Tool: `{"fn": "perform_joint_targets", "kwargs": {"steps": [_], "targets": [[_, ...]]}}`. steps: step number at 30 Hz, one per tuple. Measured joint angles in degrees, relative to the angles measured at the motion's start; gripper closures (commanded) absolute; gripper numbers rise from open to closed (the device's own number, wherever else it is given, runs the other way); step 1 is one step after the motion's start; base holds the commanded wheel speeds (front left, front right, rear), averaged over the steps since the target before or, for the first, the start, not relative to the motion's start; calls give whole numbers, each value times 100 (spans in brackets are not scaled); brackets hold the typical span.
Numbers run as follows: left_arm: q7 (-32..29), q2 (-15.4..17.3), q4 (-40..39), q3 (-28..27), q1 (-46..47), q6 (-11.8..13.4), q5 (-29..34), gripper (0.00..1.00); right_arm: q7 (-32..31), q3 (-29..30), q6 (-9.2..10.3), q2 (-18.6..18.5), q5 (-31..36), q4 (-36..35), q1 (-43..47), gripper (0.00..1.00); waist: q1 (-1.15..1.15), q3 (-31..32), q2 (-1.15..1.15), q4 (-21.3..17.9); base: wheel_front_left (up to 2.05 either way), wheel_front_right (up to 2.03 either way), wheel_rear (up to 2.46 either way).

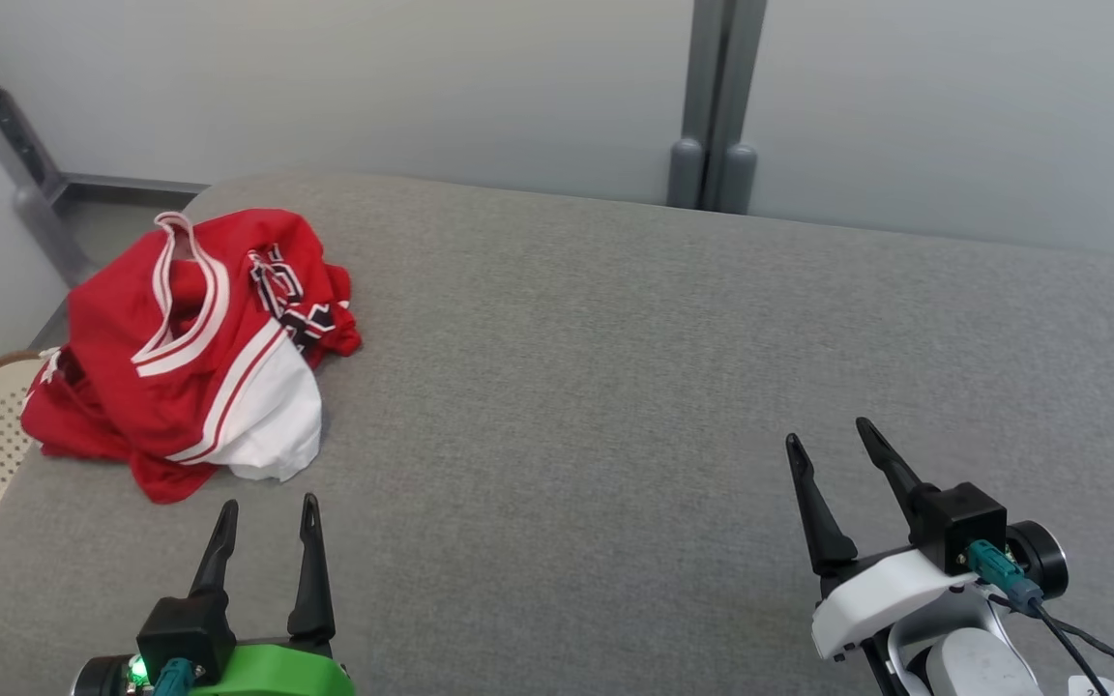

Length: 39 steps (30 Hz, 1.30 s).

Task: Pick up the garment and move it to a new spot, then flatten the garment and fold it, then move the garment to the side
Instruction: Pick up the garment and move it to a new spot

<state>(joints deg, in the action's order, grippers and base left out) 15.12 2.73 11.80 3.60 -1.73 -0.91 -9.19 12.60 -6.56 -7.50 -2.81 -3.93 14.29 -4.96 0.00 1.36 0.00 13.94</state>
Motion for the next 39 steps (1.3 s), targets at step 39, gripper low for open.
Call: {"fn": "perform_joint_targets", "kwargs": {"steps": [39], "targets": [[-421, 118, 914, -355, 951, -174, -304, 0, -96, -221, 0, 5, 54, -16, -140, 0, 0, -128, 0, 1311, 0, 0, 0]]}}
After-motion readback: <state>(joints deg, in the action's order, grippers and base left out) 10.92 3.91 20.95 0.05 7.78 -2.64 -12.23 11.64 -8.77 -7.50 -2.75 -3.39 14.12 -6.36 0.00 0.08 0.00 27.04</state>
